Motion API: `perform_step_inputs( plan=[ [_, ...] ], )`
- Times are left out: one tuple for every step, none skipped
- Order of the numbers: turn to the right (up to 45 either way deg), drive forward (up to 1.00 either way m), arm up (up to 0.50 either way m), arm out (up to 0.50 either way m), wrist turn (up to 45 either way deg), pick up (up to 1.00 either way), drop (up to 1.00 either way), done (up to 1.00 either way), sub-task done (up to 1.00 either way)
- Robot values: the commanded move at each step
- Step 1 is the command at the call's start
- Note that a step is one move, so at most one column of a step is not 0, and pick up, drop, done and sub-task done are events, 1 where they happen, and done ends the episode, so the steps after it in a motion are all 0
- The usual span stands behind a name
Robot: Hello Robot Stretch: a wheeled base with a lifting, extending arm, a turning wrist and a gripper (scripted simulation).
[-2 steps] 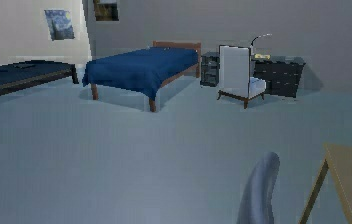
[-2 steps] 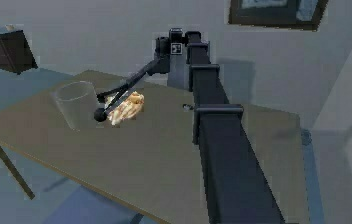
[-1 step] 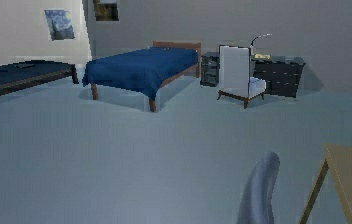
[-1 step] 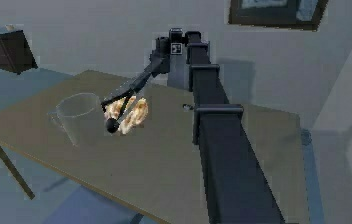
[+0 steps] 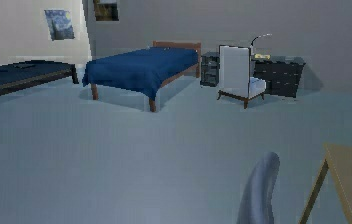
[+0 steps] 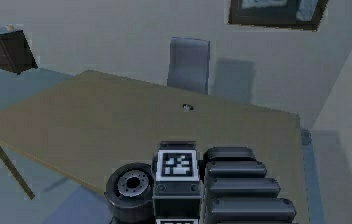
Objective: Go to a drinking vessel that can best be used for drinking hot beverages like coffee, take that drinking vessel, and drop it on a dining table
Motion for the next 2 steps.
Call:
perform_step_inputs(
  plan=[
    [-45.0,0.00,0.00,0.00,0.0,0.00,0.00,0.00,0.00],
    [-45.0,0.00,0.00,0.00,0.0,0.00,0.00,0.00,0.00]
  ],
)
